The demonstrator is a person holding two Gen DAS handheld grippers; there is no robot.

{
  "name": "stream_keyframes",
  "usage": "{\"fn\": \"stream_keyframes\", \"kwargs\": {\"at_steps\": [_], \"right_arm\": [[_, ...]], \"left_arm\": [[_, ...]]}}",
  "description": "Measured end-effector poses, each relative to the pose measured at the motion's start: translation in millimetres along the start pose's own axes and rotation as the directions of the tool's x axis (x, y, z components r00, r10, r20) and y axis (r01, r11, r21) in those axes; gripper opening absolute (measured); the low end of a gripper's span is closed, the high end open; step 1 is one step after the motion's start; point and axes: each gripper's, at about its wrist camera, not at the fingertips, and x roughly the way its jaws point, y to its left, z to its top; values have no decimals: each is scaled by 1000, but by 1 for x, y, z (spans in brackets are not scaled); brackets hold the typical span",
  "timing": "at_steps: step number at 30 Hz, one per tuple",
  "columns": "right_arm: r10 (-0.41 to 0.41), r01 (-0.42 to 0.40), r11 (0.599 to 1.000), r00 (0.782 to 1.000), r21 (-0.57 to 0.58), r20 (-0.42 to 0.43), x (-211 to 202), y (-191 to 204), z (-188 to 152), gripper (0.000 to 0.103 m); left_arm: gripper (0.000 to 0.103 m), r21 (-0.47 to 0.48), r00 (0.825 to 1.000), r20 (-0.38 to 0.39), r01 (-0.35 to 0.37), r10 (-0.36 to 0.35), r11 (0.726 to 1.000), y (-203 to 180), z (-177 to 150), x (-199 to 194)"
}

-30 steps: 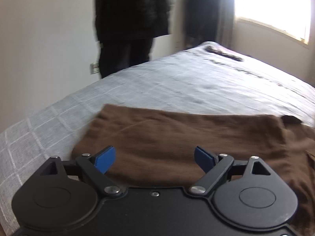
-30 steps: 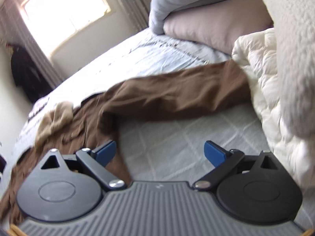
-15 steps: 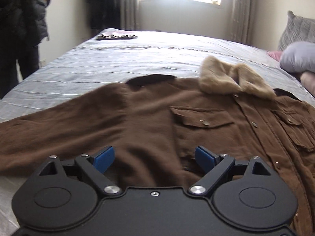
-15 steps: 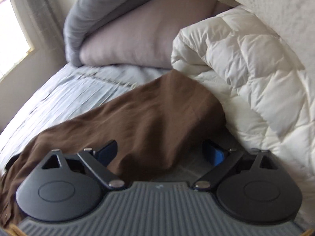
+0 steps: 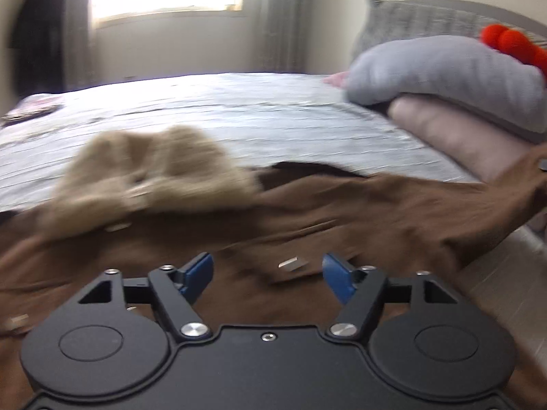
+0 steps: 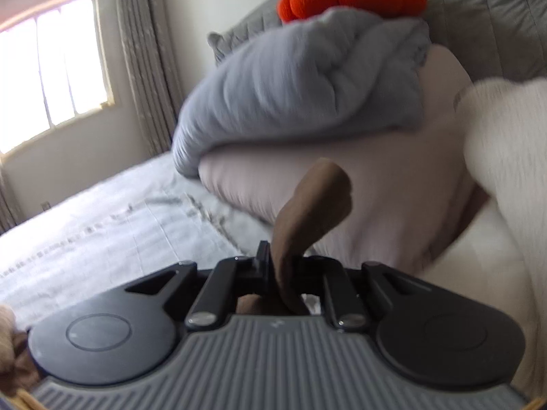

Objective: Fold large clothes

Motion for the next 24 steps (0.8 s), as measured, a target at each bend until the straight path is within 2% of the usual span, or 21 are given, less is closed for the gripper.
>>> {"fn": "stream_keyframes", "kwargs": {"at_steps": [1,3,4,5,8,9,10,11,12,13,14,15,16,19,20,21,24], "right_arm": [[15,-15,1000,1000,0,14,0,-2,8,5],[59,-60,998,998,10,27,1,-7,23,5],[84,-85,996,996,21,22,1,-9,27,5],[105,-105,994,994,24,18,2,-10,31,5],[148,-148,989,989,19,-21,11,-11,29,5],[156,-156,988,987,19,-42,13,-12,28,5],[165,-164,986,984,14,-67,14,-12,24,5],[160,-161,987,984,-7,-84,15,-10,18,5],[152,-155,987,985,-38,-76,15,-8,12,5],[164,-168,985,984,-49,-72,12,-9,8,5],[180,-183,982,981,-48,-69,10,-9,8,5],[195,-197,979,979,-43,-62,6,-7,10,5],[220,-222,974,974,-38,-56,1,-5,12,5],[302,-303,952,953,-42,-39,-13,16,23,5],[335,-336,940,942,-55,-36,-19,28,26,5],[367,-369,927,929,-72,-38,-25,41,29,5],[464,-469,870,883,-154,-64,-46,96,31,5]], "left_arm": [[56,-3,999,1,47,-47,999,-17,6,15],[38,-18,990,-14,138,-138,990,-51,14,46],[36,-25,982,-28,185,-186,982,-70,16,61],[29,-36,972,-49,228,-230,973,-87,15,75],[21,-118,928,-112,343,-355,932,-136,-3,106],[21,-126,899,-159,391,-407,912,-152,-11,115],[21,-93,886,-194,410,-421,907,-167,-19,119],[21,8,907,-181,387,-379,922,-183,-23,112],[21,61,910,-185,386,-370,920,-190,-22,107],[22,69,899,-200,410,-390,910,-191,-20,101],[28,65,888,-206,433,-412,899,-188,-17,94],[28,68,879,-204,453,-432,889,-182,-14,85],[30,80,878,-200,457,-435,886,-174,-11,73],[59,107,907,-157,410,-392,906,-137,-7,34],[72,104,916,-137,392,-377,914,-120,-5,19],[80,96,923,-120,377,-365,921,-103,-5,6],[89,64,945,-84,323,-317,944,-44,-5,-28]]}}
